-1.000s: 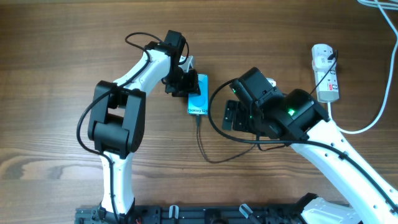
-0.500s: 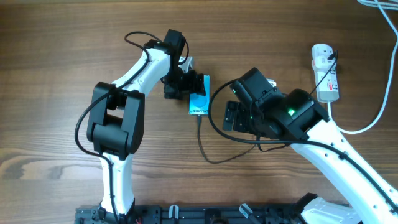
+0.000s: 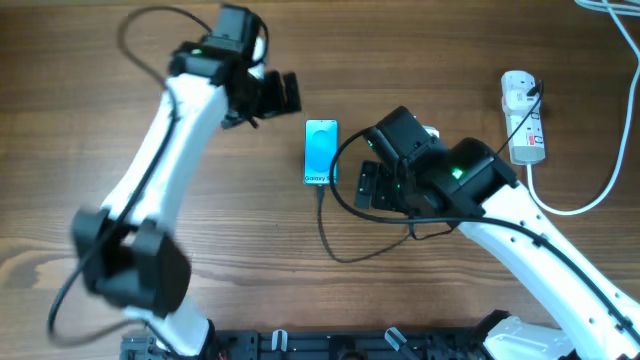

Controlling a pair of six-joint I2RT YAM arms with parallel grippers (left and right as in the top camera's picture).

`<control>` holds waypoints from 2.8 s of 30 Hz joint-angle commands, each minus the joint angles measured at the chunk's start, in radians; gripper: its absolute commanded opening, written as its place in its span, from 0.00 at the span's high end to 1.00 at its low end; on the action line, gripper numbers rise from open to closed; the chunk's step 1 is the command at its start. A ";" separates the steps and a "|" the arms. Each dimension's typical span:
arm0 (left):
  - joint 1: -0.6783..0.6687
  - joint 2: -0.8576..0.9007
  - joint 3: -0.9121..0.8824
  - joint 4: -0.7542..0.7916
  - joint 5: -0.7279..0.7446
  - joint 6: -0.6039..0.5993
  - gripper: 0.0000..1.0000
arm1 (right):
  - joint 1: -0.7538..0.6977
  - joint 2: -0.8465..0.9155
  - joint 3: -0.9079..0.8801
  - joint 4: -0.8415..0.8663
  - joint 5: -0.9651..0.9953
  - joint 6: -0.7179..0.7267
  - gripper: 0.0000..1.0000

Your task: Plug charger to phone and switch on socket

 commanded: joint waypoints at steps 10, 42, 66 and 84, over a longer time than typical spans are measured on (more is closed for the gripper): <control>0.002 -0.120 0.014 -0.019 -0.180 -0.082 0.00 | 0.000 0.025 0.011 0.029 0.018 0.010 0.00; 0.002 -0.120 0.014 -0.018 -0.180 -0.082 0.00 | -0.756 0.030 0.101 0.189 0.217 -0.125 0.00; 0.002 -0.120 0.014 -0.018 -0.180 -0.082 0.00 | -1.067 0.480 0.375 0.137 0.045 -0.298 0.00; 0.002 -0.120 0.014 -0.018 -0.180 -0.082 0.00 | -1.100 0.660 0.358 0.339 0.003 -0.393 0.00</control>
